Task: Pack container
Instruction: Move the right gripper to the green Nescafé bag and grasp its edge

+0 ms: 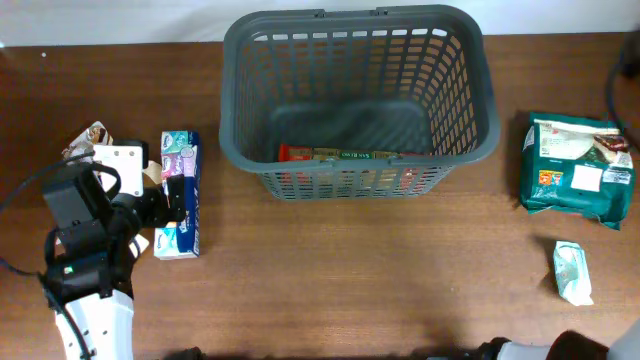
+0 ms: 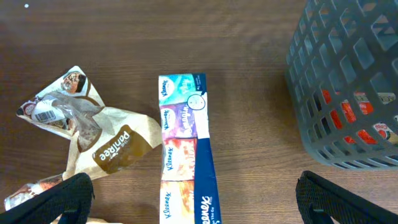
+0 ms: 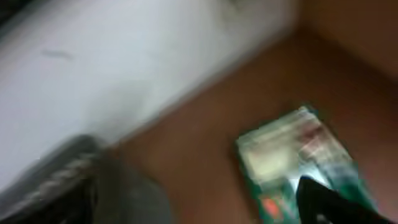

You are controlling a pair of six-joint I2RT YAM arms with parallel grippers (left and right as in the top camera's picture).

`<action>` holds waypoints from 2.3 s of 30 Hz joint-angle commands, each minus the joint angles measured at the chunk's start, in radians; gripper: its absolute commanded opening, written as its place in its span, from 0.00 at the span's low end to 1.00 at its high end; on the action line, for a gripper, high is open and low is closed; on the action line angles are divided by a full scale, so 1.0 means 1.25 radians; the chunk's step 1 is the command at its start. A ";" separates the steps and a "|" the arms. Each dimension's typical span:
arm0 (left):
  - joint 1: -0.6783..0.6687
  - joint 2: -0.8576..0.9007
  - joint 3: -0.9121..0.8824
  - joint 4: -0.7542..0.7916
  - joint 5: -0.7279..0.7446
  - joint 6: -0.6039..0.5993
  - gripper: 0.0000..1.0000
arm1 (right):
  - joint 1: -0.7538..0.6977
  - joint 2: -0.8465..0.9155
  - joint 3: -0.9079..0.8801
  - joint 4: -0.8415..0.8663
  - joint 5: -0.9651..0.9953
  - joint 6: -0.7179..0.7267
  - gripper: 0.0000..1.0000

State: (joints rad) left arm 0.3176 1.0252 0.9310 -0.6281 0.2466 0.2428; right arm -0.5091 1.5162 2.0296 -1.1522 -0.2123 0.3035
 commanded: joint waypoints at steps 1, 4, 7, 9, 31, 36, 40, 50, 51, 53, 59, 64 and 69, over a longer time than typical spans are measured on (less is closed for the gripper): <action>0.005 0.002 0.000 0.000 0.002 -0.008 0.99 | -0.071 0.046 -0.006 -0.090 0.162 -0.005 0.99; 0.005 0.003 0.000 0.000 0.002 -0.008 0.99 | -0.107 0.089 -0.032 -0.129 0.182 -0.107 0.99; 0.005 0.003 0.000 0.000 0.002 -0.008 0.99 | -0.128 0.149 -0.052 -0.127 0.179 -0.229 0.99; 0.005 0.003 0.000 0.000 0.002 -0.008 0.99 | -0.129 0.192 -0.053 -0.125 0.176 -0.327 0.99; 0.005 0.003 0.000 -0.004 0.000 -0.008 0.99 | -0.134 0.486 -0.054 0.122 0.052 -0.700 0.99; 0.005 0.003 0.000 -0.004 0.000 -0.008 0.99 | -0.157 0.551 -0.054 0.121 0.052 -0.689 0.99; 0.005 0.004 0.000 -0.003 -0.001 -0.008 0.99 | -0.174 0.600 -0.055 0.127 0.056 -0.656 1.00; 0.005 0.039 0.000 -0.003 0.001 -0.009 0.99 | -0.211 0.664 -0.055 0.154 0.069 -0.634 0.99; 0.005 0.042 0.000 -0.003 0.001 -0.015 0.99 | -0.214 0.673 -0.055 0.154 0.068 -0.634 0.99; 0.005 0.045 0.000 -0.003 0.000 -0.015 0.99 | -0.216 0.691 -0.056 0.154 0.062 -0.630 0.99; 0.005 0.046 0.000 -0.003 0.000 -0.014 0.99 | -0.214 0.743 -0.075 0.176 0.003 -0.604 0.99; 0.005 0.046 0.000 -0.003 0.000 -0.014 0.99 | -0.199 0.756 -0.122 0.234 -0.038 -0.572 0.99; 0.005 0.046 0.000 -0.003 0.000 -0.018 0.99 | -0.178 0.756 -0.166 0.280 -0.056 -0.567 0.99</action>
State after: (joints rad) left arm 0.3176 1.0790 0.9310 -0.6319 0.2466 0.2390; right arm -0.7769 2.3611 1.9030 -0.8066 -0.3351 -0.4110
